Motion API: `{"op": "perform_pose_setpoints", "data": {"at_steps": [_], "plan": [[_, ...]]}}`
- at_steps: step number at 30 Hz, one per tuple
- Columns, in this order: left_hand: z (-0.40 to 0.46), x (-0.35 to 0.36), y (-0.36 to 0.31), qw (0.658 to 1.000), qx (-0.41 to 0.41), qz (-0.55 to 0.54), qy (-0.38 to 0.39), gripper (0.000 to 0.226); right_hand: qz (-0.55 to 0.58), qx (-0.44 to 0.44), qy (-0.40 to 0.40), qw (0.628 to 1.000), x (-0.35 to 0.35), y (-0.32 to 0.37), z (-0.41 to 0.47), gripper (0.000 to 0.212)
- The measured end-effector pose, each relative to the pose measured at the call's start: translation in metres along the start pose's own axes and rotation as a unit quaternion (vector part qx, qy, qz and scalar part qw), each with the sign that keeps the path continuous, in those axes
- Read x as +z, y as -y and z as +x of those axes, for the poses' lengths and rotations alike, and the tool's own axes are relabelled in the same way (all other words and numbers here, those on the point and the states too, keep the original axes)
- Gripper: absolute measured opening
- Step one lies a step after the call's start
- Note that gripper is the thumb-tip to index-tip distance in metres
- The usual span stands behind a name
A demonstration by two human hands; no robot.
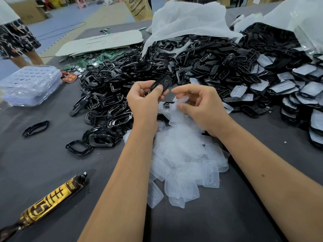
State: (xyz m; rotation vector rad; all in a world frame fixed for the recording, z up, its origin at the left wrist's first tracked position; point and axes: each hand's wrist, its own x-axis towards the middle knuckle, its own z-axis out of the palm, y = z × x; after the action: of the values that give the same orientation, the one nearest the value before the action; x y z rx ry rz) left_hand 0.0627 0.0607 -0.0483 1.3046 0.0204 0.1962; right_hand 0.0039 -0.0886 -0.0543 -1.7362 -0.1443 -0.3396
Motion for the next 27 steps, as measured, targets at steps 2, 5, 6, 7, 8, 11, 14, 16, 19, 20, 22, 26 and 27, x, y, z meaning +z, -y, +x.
{"op": "perform_pose_setpoints", "data": {"at_steps": [2, 5, 6, 7, 8, 11, 14, 16, 19, 20, 22, 26, 27], "plan": [[-0.0003, 0.0001, -0.0007, 1.0, -0.002, -0.003, 0.0, 0.016, 0.022, 0.002, 0.0, 1.0, 0.0, -0.0006, -0.0005, 0.038], [-0.0007, 0.0004, -0.0017, 1.0, -0.004, -0.008, 0.002, 0.018, 0.003, -0.018, -0.016, 1.0, 0.0006, 0.0004, -0.0007, 0.024], [-0.0008, 0.0004, -0.0019, 1.0, -0.005, -0.01, 0.004, 0.018, -0.002, -0.025, -0.021, 0.999, 0.0009, 0.0013, -0.001, 0.018], [-0.0008, 0.0003, -0.0021, 1.0, -0.007, -0.011, 0.005, 0.018, -0.001, -0.029, -0.025, 0.999, 0.0014, 0.0015, -0.0011, 0.013], [-0.0007, 0.0002, -0.0023, 1.0, -0.008, -0.011, 0.006, 0.018, 0.002, -0.028, -0.031, 0.999, 0.0015, 0.0011, -0.001, 0.01], [-0.0003, -0.0001, -0.0017, 1.0, -0.009, -0.011, 0.008, 0.018, 0.015, -0.014, -0.072, 0.997, 0.0009, -0.0008, -0.0009, 0.012], [0.0005, -0.0004, -0.0006, 1.0, -0.008, -0.011, 0.012, 0.019, 0.042, -0.015, -0.106, 0.993, 0.0, 0.0003, -0.0006, 0.01], [0.0013, -0.0005, 0.0003, 1.0, -0.009, -0.017, 0.015, 0.019, 0.071, -0.005, -0.124, 0.99, -0.0005, 0.0016, -0.0001, 0.011], [0.0014, 0.0001, 0.0007, 1.0, -0.011, -0.023, 0.018, 0.019, 0.104, 0.021, -0.133, 0.985, -0.0014, 0.0012, 0.0004, 0.011], [0.0011, 0.0003, 0.0005, 0.999, -0.012, -0.022, 0.02, 0.019, 0.113, 0.027, -0.128, 0.985, -0.0017, 0.0004, 0.0006, 0.008], [0.0009, 0.0003, 0.0002, 0.999, -0.017, -0.024, 0.025, 0.019, 0.127, 0.04, -0.119, 0.984, -0.0021, -0.0015, 0.0021, 0.009], [0.0015, -0.0001, 0.0009, 0.998, -0.032, -0.028, 0.038, 0.017, 0.182, 0.066, -0.111, 0.975, -0.0038, -0.0021, 0.0063, 0.021], [0.0017, 0.0, 0.0012, 0.998, -0.031, -0.026, 0.038, 0.017, 0.195, 0.065, -0.106, 0.973, -0.0039, -0.0021, 0.0068, 0.022]]}}
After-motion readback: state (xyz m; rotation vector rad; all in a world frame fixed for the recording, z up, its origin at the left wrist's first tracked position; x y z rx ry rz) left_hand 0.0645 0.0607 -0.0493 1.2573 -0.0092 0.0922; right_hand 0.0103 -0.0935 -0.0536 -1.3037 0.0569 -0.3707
